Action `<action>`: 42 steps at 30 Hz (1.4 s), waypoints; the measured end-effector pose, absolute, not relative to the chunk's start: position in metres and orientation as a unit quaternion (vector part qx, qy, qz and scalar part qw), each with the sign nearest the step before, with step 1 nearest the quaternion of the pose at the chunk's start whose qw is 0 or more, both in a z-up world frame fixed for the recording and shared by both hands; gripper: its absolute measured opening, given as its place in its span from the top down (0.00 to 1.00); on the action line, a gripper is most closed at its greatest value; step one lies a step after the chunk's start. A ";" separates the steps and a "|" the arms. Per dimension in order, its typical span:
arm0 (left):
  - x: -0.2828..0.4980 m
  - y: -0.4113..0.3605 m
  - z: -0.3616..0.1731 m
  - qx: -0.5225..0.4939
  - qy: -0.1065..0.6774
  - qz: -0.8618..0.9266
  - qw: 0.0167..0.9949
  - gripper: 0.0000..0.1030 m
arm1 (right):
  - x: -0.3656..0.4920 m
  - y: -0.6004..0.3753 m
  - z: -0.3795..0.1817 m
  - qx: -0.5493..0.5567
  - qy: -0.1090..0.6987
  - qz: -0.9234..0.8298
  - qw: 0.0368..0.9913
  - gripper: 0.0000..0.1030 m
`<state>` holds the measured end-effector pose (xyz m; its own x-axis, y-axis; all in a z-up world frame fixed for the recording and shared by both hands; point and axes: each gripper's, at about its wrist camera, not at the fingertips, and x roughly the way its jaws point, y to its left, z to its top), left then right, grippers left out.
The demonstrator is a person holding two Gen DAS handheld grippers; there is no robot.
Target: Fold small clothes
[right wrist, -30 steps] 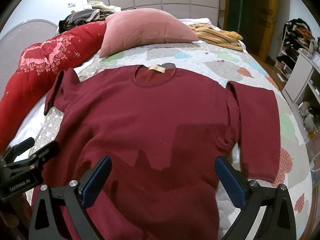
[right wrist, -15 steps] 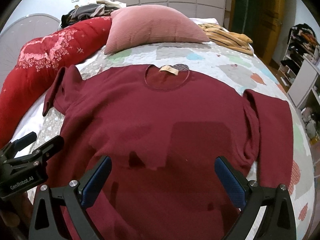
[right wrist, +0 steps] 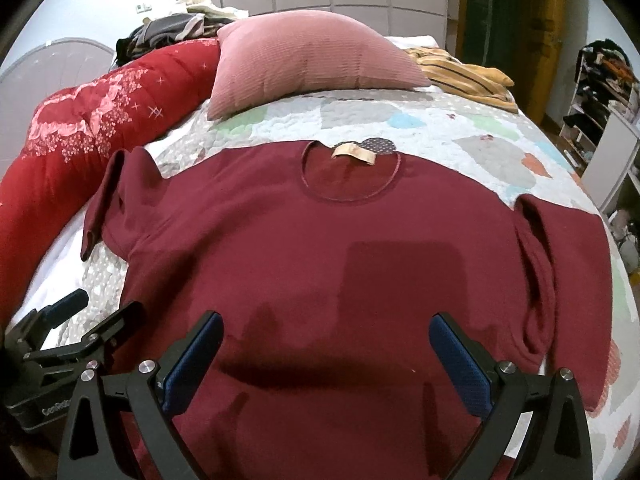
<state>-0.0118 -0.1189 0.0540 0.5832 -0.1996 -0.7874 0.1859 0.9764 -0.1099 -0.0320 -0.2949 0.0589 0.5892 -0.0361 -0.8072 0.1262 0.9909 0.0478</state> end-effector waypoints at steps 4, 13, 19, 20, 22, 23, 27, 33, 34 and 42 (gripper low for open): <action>-0.010 -0.113 0.052 -0.003 0.439 -0.097 0.893 0.01 | -0.024 -0.290 0.056 0.044 0.453 -0.046 0.889 0.00; -0.008 -0.104 0.048 -0.007 0.442 -0.086 0.893 0.01 | -0.019 -0.280 0.053 0.048 0.455 -0.033 0.889 0.00; -0.006 -0.100 0.047 -0.015 0.444 -0.084 0.892 0.01 | -0.016 -0.276 0.051 0.049 0.457 -0.031 0.888 0.00; -0.005 -0.100 0.047 -0.015 0.444 -0.084 0.892 0.01 | -0.016 -0.274 0.051 0.048 0.458 -0.031 0.887 0.00; -0.005 -0.100 0.046 -0.013 0.444 -0.084 0.892 0.01 | -0.015 -0.273 0.050 0.046 0.460 -0.031 0.886 0.00; -0.005 -0.100 0.046 -0.013 0.444 -0.084 0.892 0.01 | -0.014 -0.272 0.050 0.045 0.459 -0.030 0.887 0.00; -0.004 -0.099 0.046 -0.013 0.445 -0.083 0.892 0.01 | -0.014 -0.270 0.051 0.042 0.459 -0.031 0.887 0.00; -0.002 -0.098 0.044 -0.013 0.446 -0.082 0.891 0.01 | -0.012 -0.271 0.048 0.044 0.466 -0.029 0.883 0.00; -0.002 -0.097 0.044 -0.013 0.446 -0.082 0.891 0.01 | -0.011 -0.270 0.048 0.044 0.466 -0.028 0.883 0.00; -0.001 -0.094 0.044 -0.016 0.445 -0.079 0.892 0.01 | -0.009 -0.267 0.049 0.037 0.467 -0.027 0.883 0.00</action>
<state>-0.0007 -0.0935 0.0443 0.5922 -0.1551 -0.7907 0.1269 0.9870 -0.0986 -0.0092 -0.2669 0.0488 0.5628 -0.0138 -0.8265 0.0825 0.9958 0.0396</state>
